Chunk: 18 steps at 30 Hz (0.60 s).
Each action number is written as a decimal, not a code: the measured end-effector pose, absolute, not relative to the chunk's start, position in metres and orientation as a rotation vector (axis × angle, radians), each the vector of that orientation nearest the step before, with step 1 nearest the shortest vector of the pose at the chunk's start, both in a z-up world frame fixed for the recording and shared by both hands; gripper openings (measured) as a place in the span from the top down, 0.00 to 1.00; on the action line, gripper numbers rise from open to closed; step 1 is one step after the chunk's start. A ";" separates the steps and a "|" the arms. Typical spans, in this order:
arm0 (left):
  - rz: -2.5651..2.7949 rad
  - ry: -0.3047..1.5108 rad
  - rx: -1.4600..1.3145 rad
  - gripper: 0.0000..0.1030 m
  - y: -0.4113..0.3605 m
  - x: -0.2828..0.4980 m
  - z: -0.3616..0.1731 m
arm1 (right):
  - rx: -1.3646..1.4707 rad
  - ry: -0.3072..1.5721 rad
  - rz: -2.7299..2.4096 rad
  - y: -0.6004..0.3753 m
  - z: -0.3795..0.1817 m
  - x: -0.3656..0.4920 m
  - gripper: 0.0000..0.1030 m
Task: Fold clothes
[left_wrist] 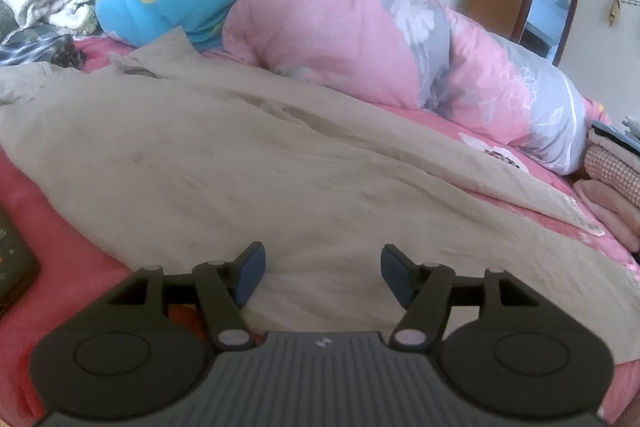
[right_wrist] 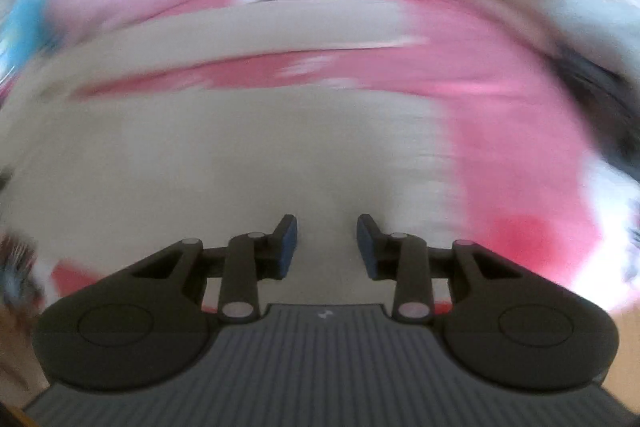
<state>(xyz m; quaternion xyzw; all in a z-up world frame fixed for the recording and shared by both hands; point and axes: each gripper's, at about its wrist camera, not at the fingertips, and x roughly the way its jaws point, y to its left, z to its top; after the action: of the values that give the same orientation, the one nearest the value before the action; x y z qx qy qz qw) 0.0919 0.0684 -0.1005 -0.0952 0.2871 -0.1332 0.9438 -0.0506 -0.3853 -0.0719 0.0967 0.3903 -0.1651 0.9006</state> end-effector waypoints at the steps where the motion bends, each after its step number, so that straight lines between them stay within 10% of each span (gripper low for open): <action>1: -0.268 0.583 -0.188 0.36 0.067 0.092 -0.101 | 0.178 0.789 -0.385 -0.386 -0.067 -0.055 0.67; 18: -0.235 0.533 -0.098 0.32 0.054 0.084 -0.102 | -0.065 0.627 0.096 -0.230 -0.115 -0.015 0.40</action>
<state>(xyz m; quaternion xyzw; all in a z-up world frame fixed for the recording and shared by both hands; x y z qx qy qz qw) 0.0837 0.0543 -0.1023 -0.0483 0.2627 -0.1157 0.9567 -0.0150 -0.2295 -0.1154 -0.0318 0.3084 0.0474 0.9495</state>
